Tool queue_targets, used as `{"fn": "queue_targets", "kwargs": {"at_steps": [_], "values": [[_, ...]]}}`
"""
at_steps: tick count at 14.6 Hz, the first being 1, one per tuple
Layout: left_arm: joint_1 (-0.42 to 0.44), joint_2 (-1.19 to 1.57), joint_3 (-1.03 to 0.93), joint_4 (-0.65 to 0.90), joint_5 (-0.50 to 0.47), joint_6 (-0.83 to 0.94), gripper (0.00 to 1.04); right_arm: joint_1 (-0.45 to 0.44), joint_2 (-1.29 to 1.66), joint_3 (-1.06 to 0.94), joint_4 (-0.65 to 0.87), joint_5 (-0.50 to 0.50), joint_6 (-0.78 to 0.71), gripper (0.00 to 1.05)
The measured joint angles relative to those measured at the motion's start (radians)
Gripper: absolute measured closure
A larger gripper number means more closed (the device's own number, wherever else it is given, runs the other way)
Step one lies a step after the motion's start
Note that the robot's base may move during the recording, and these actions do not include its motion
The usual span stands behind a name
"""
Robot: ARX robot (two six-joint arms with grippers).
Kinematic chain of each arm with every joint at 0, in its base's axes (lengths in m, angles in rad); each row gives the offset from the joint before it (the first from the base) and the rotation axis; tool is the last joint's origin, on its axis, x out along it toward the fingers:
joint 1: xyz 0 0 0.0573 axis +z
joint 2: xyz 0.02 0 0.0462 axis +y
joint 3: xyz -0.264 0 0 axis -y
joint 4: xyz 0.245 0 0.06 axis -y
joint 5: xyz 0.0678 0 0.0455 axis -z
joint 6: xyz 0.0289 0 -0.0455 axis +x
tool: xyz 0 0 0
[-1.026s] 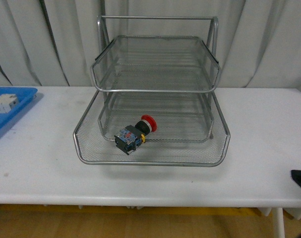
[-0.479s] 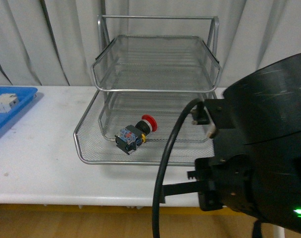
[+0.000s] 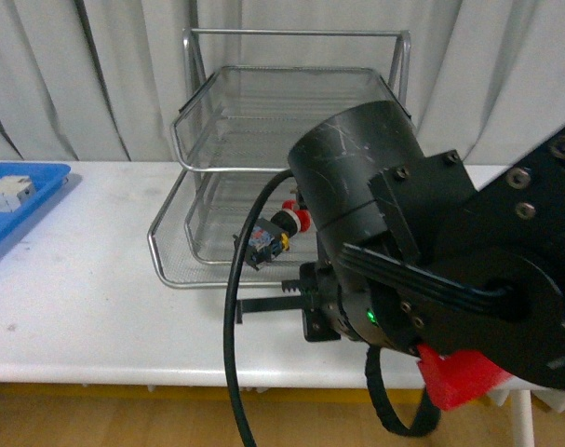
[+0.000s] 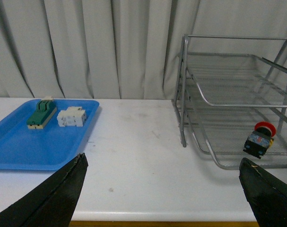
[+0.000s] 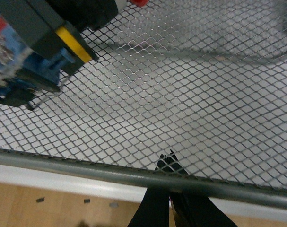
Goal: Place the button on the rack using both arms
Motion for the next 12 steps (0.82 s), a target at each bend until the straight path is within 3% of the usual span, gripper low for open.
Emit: {"fn": "queue_targets", "kwargs": {"at_steps": [5,7,9,12], "values": [[0.0,0.0,0.0,0.0,0.0,0.0,0.07,-0.055,0.154,0.313,-0.079,0.061,-0.049,1.03],[0.0,0.0,0.0,0.0,0.0,0.0,0.07,-0.072,0.18,0.345,-0.086,0.064,-0.057,1.03],[0.0,0.0,0.0,0.0,0.0,0.0,0.07,-0.071,0.142,0.296,-0.054,0.04,-0.056,1.03],[0.0,0.0,0.0,0.0,0.0,0.0,0.07,-0.072,-0.085,0.044,0.026,-0.03,-0.018,1.03]]}}
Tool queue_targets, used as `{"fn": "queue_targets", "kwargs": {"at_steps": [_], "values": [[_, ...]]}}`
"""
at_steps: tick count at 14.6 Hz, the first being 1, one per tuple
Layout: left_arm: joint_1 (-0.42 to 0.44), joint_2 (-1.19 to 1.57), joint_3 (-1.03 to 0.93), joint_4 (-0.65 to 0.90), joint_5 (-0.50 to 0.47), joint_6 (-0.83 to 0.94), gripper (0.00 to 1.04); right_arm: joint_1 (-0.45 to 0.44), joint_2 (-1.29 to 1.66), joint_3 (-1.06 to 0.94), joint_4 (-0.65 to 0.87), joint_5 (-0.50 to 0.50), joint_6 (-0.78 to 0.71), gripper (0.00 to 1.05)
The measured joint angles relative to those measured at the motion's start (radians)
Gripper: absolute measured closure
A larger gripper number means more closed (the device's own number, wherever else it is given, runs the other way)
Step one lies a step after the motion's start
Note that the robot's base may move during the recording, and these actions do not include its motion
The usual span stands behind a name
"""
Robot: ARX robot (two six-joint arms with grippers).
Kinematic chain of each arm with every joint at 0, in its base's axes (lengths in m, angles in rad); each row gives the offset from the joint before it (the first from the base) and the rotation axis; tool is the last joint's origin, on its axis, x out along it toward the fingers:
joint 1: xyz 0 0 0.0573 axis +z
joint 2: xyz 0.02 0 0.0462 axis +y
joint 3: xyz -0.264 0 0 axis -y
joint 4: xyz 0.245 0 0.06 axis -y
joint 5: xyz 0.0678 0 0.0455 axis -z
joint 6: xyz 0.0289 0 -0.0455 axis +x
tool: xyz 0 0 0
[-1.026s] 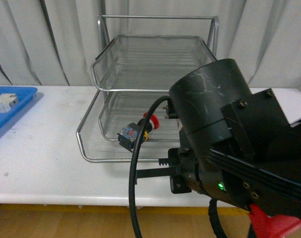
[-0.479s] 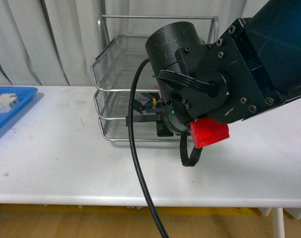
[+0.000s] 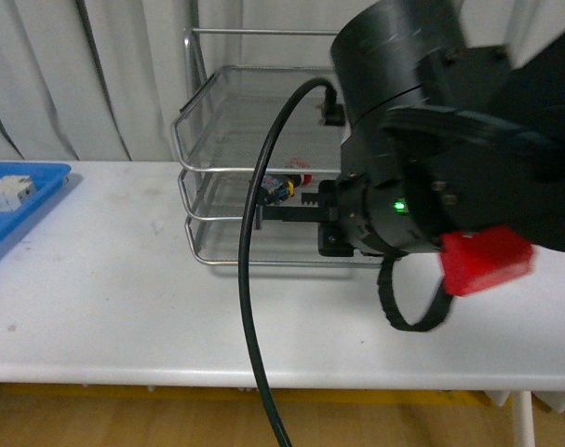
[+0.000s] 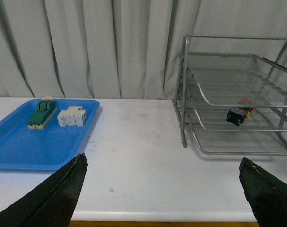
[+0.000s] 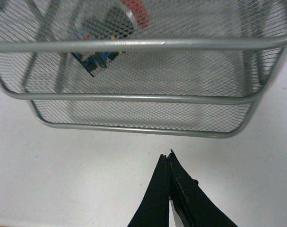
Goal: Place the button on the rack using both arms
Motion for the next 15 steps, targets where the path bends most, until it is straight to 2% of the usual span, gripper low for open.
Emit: {"fn": "queue_targets", "kwargs": {"at_steps": [2,3,4,6,10,15], "values": [[0.0,0.0,0.0,0.0,0.0,0.0,0.07,-0.027,-0.251,-0.23,0.127,-0.021,0.027,1.02],[0.0,0.0,0.0,-0.001,0.0,0.0,0.07,-0.034,-0.323,-0.319,0.293,0.037,0.005,0.98],[0.0,0.0,0.0,0.002,0.004,0.0,0.07,-0.06,-0.34,-0.419,0.573,0.15,-0.098,1.03],[0.002,0.0,0.0,0.0,-0.002,0.0,0.07,-0.134,-0.397,-0.658,0.82,0.143,-0.253,1.03],[0.002,0.0,0.0,0.0,0.0,0.0,0.07,-0.259,-0.616,-0.874,0.92,0.018,-0.312,1.03],[0.002,0.0,0.0,0.0,0.0,0.0,0.07,-0.365,-0.887,-1.011,0.758,-0.09,-0.319,1.03]]}}
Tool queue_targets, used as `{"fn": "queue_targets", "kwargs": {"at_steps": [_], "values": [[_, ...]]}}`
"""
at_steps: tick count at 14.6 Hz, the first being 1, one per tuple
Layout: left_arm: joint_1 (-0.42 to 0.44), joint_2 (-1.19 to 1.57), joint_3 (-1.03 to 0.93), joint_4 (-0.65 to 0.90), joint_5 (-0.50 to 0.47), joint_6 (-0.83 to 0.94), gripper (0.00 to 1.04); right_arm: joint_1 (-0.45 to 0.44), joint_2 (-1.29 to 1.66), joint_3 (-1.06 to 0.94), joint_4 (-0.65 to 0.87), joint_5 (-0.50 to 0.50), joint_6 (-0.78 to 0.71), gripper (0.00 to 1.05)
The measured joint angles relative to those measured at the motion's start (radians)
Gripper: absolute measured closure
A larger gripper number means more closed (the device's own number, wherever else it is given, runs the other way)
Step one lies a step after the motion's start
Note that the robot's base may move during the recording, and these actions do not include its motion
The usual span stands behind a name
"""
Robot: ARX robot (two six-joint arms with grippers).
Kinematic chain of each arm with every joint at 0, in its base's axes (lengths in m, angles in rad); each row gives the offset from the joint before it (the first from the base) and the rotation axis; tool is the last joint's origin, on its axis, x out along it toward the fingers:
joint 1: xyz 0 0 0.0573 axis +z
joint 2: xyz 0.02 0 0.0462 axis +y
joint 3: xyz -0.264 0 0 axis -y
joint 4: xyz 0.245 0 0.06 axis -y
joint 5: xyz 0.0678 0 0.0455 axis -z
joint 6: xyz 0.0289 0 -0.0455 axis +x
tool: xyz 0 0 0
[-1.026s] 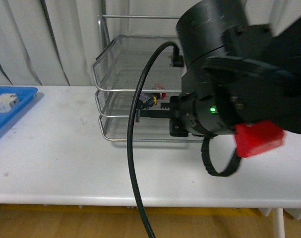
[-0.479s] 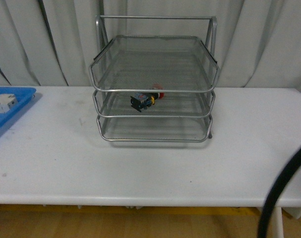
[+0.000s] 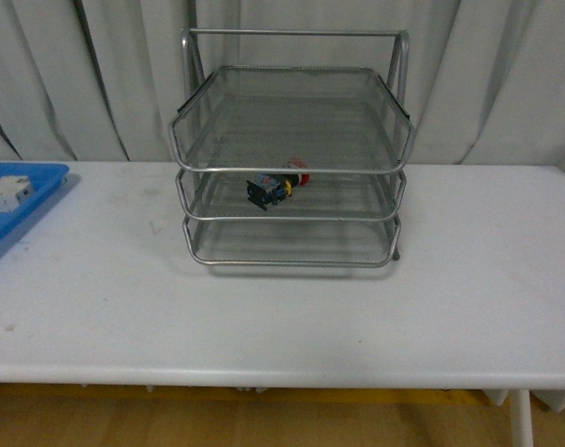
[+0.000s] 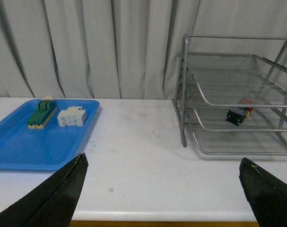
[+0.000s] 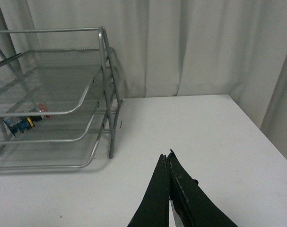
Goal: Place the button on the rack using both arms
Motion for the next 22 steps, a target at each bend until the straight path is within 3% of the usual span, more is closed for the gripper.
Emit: {"fn": "queue_targets", "kwargs": {"at_steps": [2,4,5,13,22], "values": [[0.0,0.0,0.0,0.0,0.0,0.0,0.07,-0.031,-0.119,-0.035,-0.087,-0.027,0.0,1.03],[0.0,0.0,0.0,0.0,0.0,0.0,0.07,-0.128,-0.286,-0.062,-0.224,-0.127,0.0,1.03],[0.0,0.0,0.0,0.0,0.0,0.0,0.07,-0.144,-0.343,-0.069,-0.27,-0.127,0.0,1.03],[0.0,0.0,0.0,0.0,0.0,0.0,0.07,-0.138,-0.69,-0.073,-0.591,-0.136,0.0,1.03],[0.0,0.0,0.0,0.0,0.0,0.0,0.07,-0.138,-0.892,-0.073,-0.791,-0.136,0.0,1.03]]}}
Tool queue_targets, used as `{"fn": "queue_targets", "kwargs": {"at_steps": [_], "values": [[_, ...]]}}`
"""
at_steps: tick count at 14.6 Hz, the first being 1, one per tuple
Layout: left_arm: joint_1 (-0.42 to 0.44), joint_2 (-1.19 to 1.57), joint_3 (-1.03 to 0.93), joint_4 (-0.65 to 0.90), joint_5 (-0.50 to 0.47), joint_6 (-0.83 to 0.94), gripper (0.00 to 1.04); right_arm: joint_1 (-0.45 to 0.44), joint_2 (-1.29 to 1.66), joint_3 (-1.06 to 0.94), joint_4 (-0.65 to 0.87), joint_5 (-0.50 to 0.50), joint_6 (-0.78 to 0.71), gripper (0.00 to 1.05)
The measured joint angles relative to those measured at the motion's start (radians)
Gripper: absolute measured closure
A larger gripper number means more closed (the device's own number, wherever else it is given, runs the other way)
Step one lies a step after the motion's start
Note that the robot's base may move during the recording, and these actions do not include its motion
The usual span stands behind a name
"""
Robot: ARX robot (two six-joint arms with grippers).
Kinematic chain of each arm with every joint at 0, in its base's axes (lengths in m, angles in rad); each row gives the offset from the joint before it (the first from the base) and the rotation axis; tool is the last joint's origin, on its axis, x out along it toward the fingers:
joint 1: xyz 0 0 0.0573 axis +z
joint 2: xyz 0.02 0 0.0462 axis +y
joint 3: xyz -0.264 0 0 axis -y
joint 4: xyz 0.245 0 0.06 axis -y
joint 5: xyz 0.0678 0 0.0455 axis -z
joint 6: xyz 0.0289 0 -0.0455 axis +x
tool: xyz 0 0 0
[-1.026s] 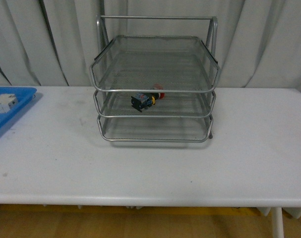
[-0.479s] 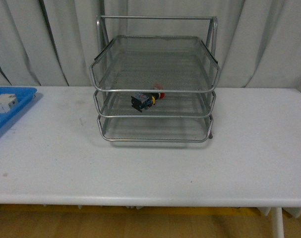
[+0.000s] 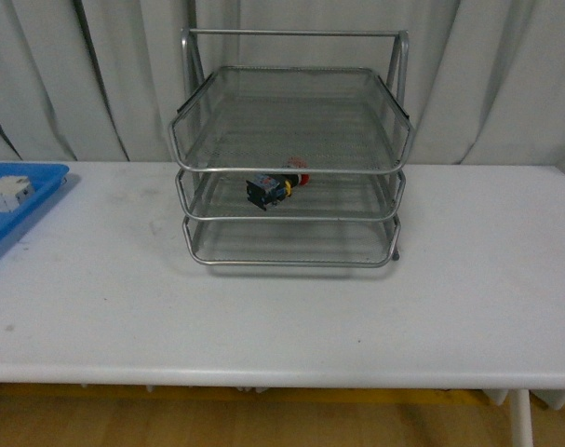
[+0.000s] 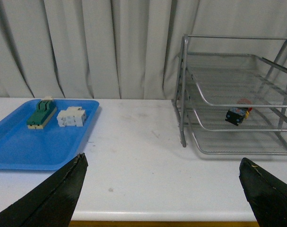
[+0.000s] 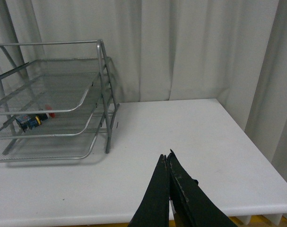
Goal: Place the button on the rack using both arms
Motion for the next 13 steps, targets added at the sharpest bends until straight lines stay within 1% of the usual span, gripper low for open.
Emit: {"fn": "queue_targets", "kwargs": {"at_steps": [1,2,3,4,5,8,9,10,11,12,13], "values": [[0.0,0.0,0.0,0.0,0.0,0.0,0.07,0.0,-0.031,0.001,-0.045,0.0,0.0,1.03],[0.0,0.0,0.0,0.0,0.0,0.0,0.07,0.0,-0.14,0.0,-0.186,-0.002,0.0,1.03],[0.0,0.0,0.0,-0.001,0.0,0.0,0.07,0.0,-0.174,0.003,-0.164,-0.003,0.0,1.03],[0.0,0.0,0.0,0.001,0.0,0.0,0.07,0.0,-0.172,0.0,-0.188,-0.002,0.0,1.03],[0.0,0.0,0.0,0.0,0.0,0.0,0.07,0.0,-0.174,0.0,-0.181,-0.002,-0.003,0.94],[0.0,0.0,0.0,0.0,0.0,0.0,0.07,0.0,-0.174,0.0,-0.182,-0.002,-0.003,0.55],[0.0,0.0,0.0,0.0,0.0,0.0,0.07,0.0,-0.174,0.0,-0.182,-0.002,-0.003,0.44],[0.0,0.0,0.0,0.0,0.0,0.0,0.07,0.0,-0.174,0.0,-0.182,-0.002,-0.003,0.21],[0.0,0.0,0.0,0.0,0.0,0.0,0.07,0.0,-0.174,0.0,-0.182,-0.002,-0.003,0.11],[0.0,0.0,0.0,0.0,0.0,0.0,0.07,0.0,-0.174,0.0,-0.182,-0.002,-0.002,0.05],[0.0,0.0,0.0,0.0,0.0,0.0,0.07,0.0,-0.174,0.0,-0.182,-0.002,-0.003,0.07]]}}
